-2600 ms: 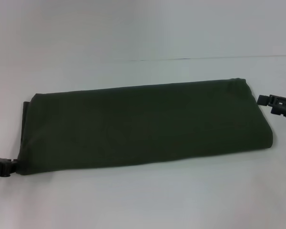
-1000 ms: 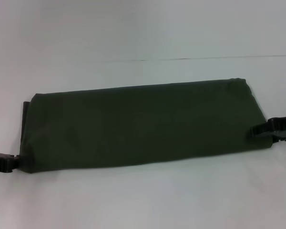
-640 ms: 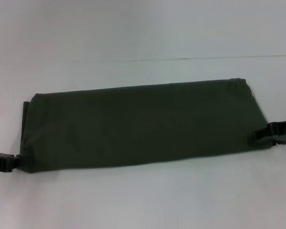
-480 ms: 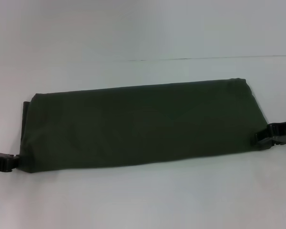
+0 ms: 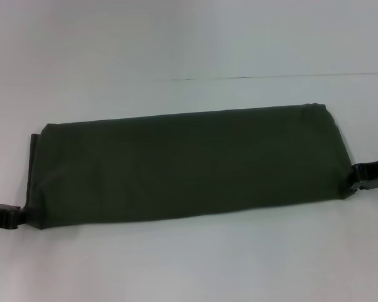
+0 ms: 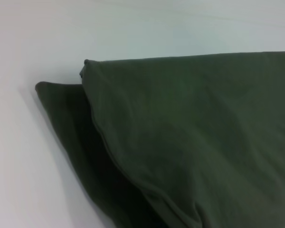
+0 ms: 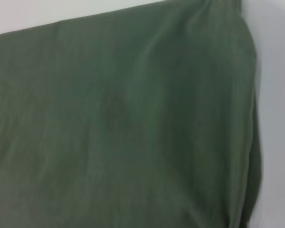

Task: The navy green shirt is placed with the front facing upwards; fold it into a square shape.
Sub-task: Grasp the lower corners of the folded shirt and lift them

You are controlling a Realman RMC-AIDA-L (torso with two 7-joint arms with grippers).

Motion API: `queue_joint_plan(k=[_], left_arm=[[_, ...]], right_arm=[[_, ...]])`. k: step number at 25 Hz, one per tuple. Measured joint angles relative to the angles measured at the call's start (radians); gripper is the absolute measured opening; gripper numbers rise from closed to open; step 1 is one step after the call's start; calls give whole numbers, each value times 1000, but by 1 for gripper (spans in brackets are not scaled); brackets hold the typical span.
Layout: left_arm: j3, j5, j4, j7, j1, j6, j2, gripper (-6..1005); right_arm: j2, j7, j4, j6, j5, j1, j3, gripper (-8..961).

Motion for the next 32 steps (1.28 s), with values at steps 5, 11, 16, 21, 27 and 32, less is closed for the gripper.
queue_joint_plan(k=[5, 11, 16, 21, 27, 32], left_arm=[[-2, 32, 7, -47, -5, 23, 9, 37], [-11, 150, 40, -117, -29, 129, 37, 37], [-32, 252, 67, -141, -49, 272, 61, 36], [-47, 330, 84, -148, -74, 397, 80, 36], [-43, 337, 82, -158, -82, 414, 83, 37], [-91, 319, 80, -161, -86, 380, 85, 36]], right_arm=[[-4, -49, -7, -48, 0, 2, -3, 71], [-21, -112, -17, -177, -26, 0, -4, 13], [-22, -160, -28, -277, -110, -8, -14, 26], [-8, -224, -28, -341, -181, -18, -17, 38], [-1, -244, -31, -339, -205, -20, -18, 53], [0, -251, -54, -358, -195, -16, -6, 66]])
